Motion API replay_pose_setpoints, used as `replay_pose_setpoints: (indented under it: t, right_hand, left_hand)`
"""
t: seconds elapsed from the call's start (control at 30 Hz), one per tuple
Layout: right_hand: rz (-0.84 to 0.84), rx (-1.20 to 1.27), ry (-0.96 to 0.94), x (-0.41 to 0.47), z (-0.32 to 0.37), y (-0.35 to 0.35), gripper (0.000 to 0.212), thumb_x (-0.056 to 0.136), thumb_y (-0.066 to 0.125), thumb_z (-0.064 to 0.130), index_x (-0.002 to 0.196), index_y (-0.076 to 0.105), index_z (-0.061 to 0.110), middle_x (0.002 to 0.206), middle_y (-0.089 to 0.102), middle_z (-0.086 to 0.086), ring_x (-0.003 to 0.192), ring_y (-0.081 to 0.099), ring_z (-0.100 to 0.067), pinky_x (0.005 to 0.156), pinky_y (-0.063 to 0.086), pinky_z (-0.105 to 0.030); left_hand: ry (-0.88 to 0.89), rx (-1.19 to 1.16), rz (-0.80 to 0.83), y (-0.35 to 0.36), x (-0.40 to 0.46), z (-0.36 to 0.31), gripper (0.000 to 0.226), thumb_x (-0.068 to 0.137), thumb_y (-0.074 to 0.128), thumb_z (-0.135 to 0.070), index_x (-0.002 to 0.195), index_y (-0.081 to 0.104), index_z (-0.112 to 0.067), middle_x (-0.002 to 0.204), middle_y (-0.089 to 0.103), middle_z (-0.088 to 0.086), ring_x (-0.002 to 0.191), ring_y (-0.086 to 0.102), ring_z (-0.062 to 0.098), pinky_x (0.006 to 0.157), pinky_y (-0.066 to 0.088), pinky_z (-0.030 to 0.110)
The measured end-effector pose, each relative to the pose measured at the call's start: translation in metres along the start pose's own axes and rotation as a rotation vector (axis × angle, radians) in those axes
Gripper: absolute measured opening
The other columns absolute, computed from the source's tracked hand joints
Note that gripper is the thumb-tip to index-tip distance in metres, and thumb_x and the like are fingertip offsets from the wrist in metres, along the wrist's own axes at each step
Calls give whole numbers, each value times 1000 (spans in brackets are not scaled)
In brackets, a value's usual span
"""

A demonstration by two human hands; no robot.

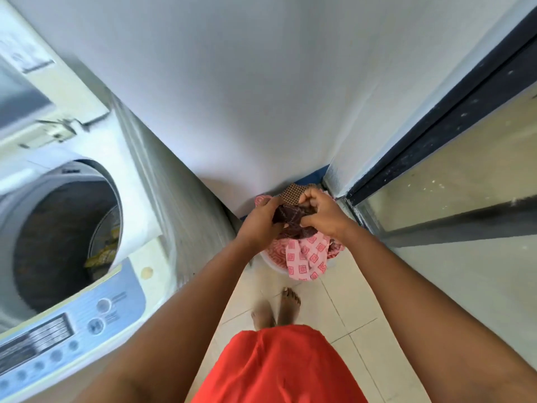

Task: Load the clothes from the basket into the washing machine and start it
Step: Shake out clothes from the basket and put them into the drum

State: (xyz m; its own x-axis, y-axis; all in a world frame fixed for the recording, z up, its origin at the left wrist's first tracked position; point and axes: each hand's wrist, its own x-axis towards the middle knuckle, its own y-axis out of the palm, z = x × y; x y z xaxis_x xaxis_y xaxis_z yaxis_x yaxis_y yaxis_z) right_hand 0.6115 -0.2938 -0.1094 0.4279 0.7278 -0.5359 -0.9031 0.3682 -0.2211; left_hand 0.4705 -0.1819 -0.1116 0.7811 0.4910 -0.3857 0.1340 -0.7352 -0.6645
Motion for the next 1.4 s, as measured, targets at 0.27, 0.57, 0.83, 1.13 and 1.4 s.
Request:
replay_pose_setpoints:
  t: [0.27,0.57,0.83,1.13,1.4]
  right_hand:
    - [33,-176,-158,-41,49,-18,81,60,88,4,125,50,35,131,48,-5,122,50,-12,100,47,-32]
    - [-72,-260,-148,-63,68,-1,56,84,73,28,136,52,23,129,61,-7,121,57,-25,105,45,-40]
    - [-146,-449,-159,-76,92,10,32,90,54,23,121,62,23,114,68,-4,104,61,-26,85,49,-33]
    - [2,-76,-227,-85,119,28,21,79,63,7,100,65,6,83,59,-2,77,57,-15,74,45,-30]
    - [-143,18,-166,-73,103,27,65,76,81,42,129,44,32,131,50,-2,119,53,-18,102,48,-38]
  left_hand:
    - [-36,-572,-161,-45,-44,-33,35,93,49,4,119,39,-16,103,60,8,99,64,31,84,58,52]
    - [-97,-1112,-84,-73,-71,-47,24,101,52,-9,123,42,-11,121,57,7,100,66,18,76,61,30]
    - [118,-129,-312,-59,-79,-35,89,82,67,-11,153,18,-31,158,13,6,145,22,32,118,31,45]
    - [175,-351,-348,-65,-91,-44,67,82,62,-2,135,30,-26,123,51,7,105,59,22,84,55,38]
    - [-140,-1127,-509,-79,-94,-52,49,93,63,-6,124,32,-27,116,58,6,103,65,22,76,58,32]
